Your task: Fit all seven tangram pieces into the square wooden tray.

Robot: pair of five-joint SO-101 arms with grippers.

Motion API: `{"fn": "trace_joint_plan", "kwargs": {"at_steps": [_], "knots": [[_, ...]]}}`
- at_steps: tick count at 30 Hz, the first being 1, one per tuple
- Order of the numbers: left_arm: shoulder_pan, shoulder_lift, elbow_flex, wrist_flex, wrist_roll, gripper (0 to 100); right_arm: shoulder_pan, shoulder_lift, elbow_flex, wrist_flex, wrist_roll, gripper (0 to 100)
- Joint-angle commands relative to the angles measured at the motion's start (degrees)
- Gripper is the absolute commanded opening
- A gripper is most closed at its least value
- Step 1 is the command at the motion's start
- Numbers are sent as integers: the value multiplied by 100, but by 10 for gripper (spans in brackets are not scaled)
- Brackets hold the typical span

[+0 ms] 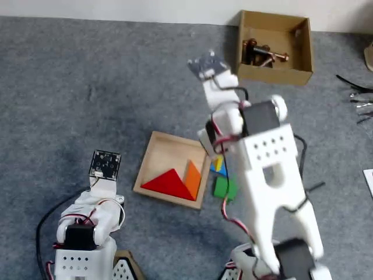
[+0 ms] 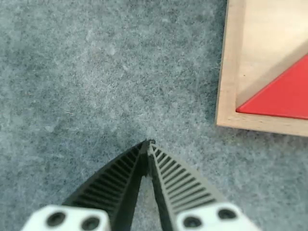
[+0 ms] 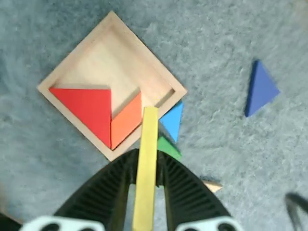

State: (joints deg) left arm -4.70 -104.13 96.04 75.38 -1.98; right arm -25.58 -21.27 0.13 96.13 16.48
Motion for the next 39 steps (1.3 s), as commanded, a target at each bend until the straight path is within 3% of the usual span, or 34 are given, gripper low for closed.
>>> {"fn": "trace_joint_plan", "kwargs": {"at_steps": [1,12,20,34,39], "knots": [[-57,-31,110,26,-53,5,13,-901,1015,-769,484,5],[-57,-31,110,26,-53,5,57,-1640,3371,-2914,563,5],[-57,-31,110,26,-53,5,-4,-1648,4567,-5024,-492,5],[-57,-31,110,26,-53,5,-866,-1596,4813,-6396,-2092,5],[-57,-31,110,26,-53,5,-884,-1596,5490,-7398,-2602,5]]}}
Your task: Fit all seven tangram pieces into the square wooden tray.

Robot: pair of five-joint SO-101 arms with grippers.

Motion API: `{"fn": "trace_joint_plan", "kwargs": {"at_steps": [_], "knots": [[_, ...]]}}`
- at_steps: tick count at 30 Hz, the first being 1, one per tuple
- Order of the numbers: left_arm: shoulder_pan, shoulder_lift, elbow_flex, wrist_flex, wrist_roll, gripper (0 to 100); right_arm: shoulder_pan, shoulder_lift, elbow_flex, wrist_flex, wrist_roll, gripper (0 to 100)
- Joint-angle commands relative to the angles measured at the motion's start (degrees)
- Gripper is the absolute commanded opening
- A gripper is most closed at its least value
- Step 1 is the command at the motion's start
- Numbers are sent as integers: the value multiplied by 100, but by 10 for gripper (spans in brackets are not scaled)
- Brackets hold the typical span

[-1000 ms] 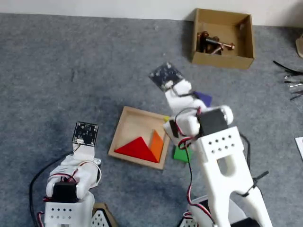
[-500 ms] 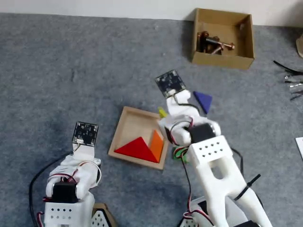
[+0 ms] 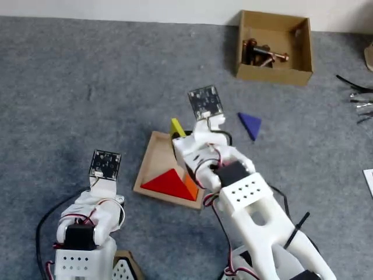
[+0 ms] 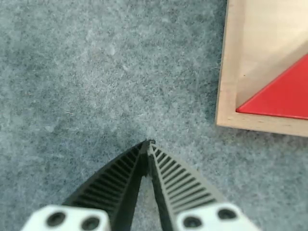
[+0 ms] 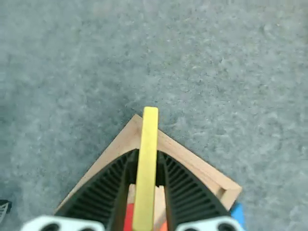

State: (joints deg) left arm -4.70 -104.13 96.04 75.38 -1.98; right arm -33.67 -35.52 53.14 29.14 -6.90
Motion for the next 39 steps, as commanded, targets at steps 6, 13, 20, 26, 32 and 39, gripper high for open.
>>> {"fn": "trace_joint_plan", "kwargs": {"at_steps": [6,13,20,26,32,39], "knots": [[-57,-31,110,26,-53,5,-84,-163,954,-2070,-325,5],[-57,-31,110,26,-53,5,-391,-154,1086,-2316,-316,5],[-57,-31,110,26,-53,5,-462,-154,1086,-2325,-316,5],[-57,-31,110,26,-53,5,-453,690,1024,-2334,-316,5],[-57,-31,110,26,-53,5,-462,1358,769,-2905,-316,5],[-57,-31,110,26,-53,5,-453,1411,769,-2905,-308,5]]}}
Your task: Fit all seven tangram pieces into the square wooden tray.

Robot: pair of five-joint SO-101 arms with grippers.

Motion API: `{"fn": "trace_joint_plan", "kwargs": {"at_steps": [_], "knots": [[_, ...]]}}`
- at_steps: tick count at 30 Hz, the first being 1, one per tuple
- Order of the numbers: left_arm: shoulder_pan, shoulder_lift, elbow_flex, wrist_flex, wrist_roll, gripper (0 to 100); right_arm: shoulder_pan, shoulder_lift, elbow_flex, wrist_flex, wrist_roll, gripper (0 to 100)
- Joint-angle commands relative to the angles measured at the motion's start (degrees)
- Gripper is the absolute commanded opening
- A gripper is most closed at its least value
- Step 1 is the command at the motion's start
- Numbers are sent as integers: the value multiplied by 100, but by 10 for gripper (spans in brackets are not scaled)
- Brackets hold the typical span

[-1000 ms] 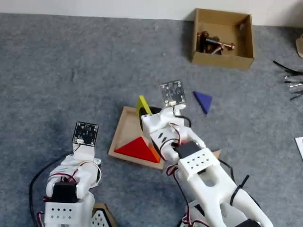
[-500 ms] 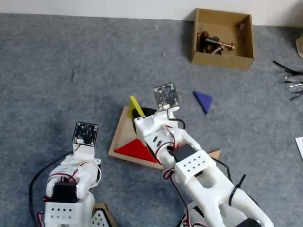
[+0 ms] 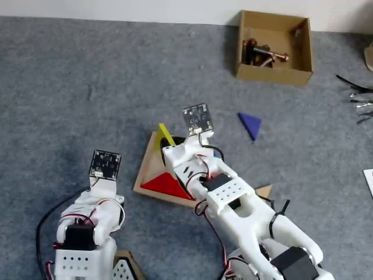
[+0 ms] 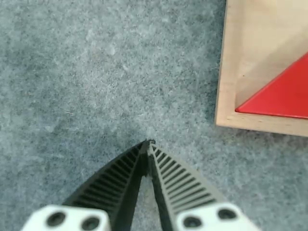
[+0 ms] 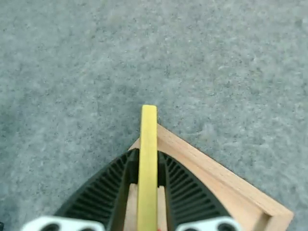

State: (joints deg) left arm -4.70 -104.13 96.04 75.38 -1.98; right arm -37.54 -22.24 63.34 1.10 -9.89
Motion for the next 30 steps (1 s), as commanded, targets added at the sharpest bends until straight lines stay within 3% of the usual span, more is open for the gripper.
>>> {"fn": "trace_joint_plan", "kwargs": {"at_steps": [1,7,30], "knots": [[-57,-31,110,26,-53,5,-66,84,-251,-101,62,5],[-57,-31,110,26,-53,5,-462,31,-110,-75,721,5],[-57,-31,110,26,-53,5,-541,31,295,-66,747,5]]}}
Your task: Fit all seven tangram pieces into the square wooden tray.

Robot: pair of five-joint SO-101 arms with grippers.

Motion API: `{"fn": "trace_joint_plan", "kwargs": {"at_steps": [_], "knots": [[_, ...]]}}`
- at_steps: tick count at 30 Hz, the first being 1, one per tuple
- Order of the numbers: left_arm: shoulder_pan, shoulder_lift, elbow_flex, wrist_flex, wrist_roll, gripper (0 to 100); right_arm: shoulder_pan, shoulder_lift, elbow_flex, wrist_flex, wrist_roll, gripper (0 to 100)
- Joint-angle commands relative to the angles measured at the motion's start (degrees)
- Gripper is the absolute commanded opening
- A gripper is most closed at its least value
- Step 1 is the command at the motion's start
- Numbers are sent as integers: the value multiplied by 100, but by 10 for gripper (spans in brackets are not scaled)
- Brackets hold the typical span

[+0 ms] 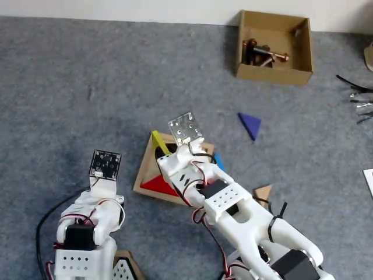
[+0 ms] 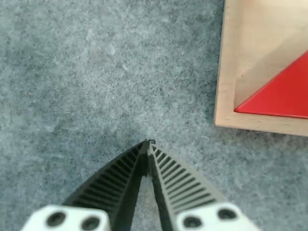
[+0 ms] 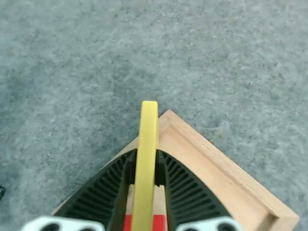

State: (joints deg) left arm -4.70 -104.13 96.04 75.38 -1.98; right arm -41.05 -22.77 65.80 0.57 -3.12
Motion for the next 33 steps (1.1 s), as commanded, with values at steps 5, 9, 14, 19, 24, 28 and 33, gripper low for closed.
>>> {"fn": "trace_joint_plan", "kwargs": {"at_steps": [5,9,14,19,24,28,33], "knots": [[-57,-31,110,26,-53,5,-198,84,13,523,70,5],[-57,-31,110,26,-53,5,-207,84,4,620,70,5],[-57,-31,110,26,-53,5,-462,84,31,620,70,5],[-57,-31,110,26,-53,5,-497,84,22,629,70,6],[-57,-31,110,26,-53,5,-505,84,22,629,484,7],[-57,-31,110,26,-53,5,-505,84,40,646,686,7],[-57,-31,110,26,-53,5,-505,84,-13,1437,712,26]]}}
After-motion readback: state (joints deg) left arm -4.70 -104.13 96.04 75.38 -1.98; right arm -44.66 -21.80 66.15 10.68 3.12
